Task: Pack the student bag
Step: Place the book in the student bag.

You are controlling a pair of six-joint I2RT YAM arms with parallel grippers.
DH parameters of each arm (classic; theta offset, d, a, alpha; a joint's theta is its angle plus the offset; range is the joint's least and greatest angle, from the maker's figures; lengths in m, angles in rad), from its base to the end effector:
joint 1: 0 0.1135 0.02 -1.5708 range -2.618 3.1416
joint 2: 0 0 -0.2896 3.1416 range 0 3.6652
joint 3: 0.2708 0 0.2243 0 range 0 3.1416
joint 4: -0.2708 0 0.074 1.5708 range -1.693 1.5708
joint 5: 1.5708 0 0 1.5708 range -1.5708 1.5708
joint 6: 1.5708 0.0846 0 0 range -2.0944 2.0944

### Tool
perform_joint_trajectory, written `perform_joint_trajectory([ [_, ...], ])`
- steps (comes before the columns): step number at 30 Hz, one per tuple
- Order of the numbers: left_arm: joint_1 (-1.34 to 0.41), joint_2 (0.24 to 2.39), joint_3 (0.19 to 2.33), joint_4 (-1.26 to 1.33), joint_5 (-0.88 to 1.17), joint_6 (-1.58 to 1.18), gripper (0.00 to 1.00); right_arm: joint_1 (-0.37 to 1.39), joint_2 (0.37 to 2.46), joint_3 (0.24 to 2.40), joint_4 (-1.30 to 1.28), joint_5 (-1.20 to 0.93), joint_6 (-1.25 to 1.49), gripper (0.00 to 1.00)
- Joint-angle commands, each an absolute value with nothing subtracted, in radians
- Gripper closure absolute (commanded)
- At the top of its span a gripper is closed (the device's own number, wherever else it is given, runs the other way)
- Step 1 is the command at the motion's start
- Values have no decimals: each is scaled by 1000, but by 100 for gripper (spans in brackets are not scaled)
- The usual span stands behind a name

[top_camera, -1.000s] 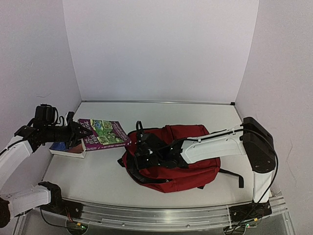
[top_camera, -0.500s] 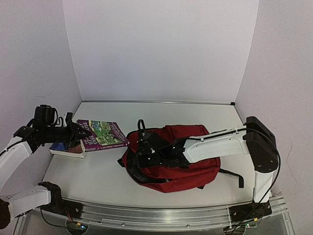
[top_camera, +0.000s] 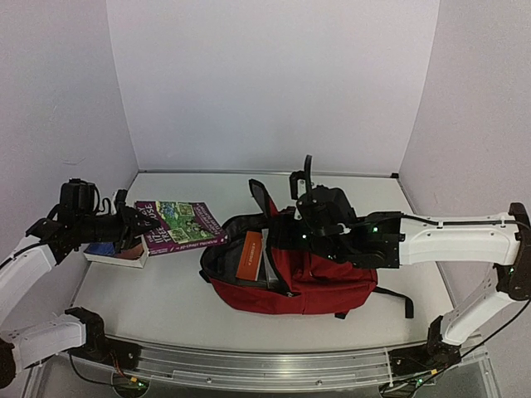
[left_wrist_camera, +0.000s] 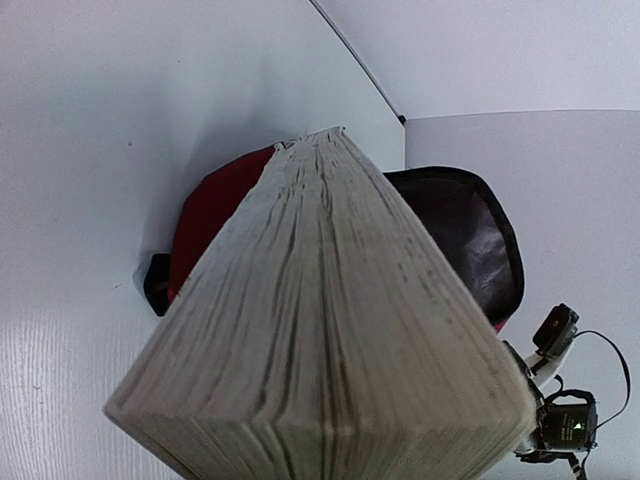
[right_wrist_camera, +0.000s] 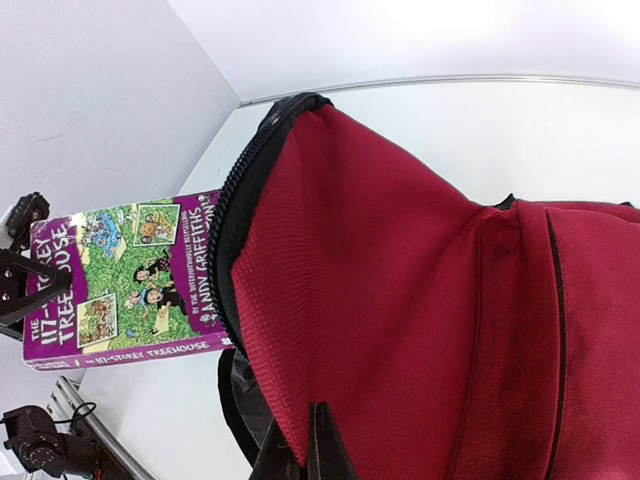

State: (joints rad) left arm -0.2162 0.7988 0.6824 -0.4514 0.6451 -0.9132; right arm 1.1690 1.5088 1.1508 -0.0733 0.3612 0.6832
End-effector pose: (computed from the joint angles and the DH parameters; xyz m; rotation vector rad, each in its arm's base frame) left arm 0.1444 -0.0838 0.2793 -0.3860 2.2860 -1.3129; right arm 0.1701 0.3239 0.3190 -0.2613 2.0551 0.8278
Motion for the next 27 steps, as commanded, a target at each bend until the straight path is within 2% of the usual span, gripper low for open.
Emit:
perform_joint_trajectory([
  [1, -302, 818, 714, -246, 663, -964, 100, 1170, 1447, 1141, -44, 410, 680, 100],
  [5, -427, 886, 714, -148, 604, -1002, 100, 1171, 1414, 1131, -9, 392, 658, 100],
  [17, -662, 1156, 758, 140, 516, -1069, 100, 1170, 1417, 1180, 56, 373, 591, 100],
  [27, -798, 1457, 916, 237, 423, -1048, 100, 1170, 1430, 1188, 94, 330, 582, 100],
])
